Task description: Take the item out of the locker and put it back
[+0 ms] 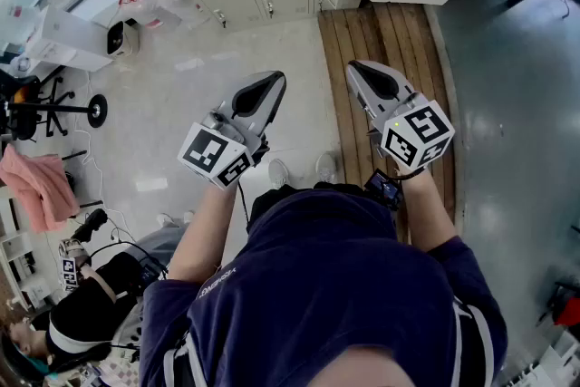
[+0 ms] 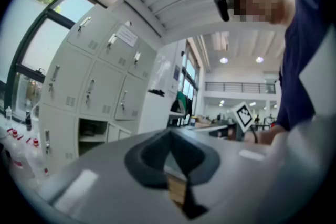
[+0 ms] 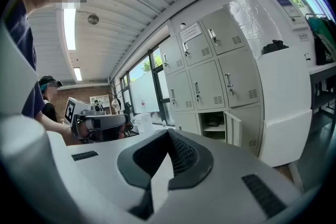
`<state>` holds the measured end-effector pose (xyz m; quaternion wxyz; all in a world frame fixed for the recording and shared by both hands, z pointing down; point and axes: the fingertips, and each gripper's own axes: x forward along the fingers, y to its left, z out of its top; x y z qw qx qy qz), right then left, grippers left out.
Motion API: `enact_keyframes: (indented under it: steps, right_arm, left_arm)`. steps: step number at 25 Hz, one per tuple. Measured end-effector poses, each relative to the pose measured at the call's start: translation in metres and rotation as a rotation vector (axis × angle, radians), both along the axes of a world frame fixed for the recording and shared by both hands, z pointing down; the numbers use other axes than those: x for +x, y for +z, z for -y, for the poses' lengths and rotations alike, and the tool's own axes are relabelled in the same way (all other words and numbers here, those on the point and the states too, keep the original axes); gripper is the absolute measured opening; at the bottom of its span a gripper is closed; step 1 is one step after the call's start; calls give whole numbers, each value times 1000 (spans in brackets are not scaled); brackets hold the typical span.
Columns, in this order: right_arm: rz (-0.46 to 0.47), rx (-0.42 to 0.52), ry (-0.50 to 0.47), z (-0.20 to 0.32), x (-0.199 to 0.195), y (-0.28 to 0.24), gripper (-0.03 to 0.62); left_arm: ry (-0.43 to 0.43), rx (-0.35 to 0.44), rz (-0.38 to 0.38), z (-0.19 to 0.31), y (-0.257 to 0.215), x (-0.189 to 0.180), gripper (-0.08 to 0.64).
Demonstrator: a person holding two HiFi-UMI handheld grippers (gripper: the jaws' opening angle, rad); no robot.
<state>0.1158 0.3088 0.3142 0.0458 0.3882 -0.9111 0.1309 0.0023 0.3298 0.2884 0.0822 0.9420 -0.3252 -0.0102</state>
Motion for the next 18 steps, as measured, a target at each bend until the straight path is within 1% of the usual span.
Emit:
enact_keyframes:
  steps: [11, 15, 18]
  right_arm:
    - [6, 1, 32, 12, 2, -5, 5]
    - [31, 9, 75, 14, 11, -4, 5]
    - [42, 10, 82, 11, 23, -2, 5]
  left_arm:
    - [15, -4, 10, 12, -4, -3, 3]
    - [4, -6, 19, 8, 0, 1, 3]
    - [-16, -4, 23, 4, 3, 9, 3]
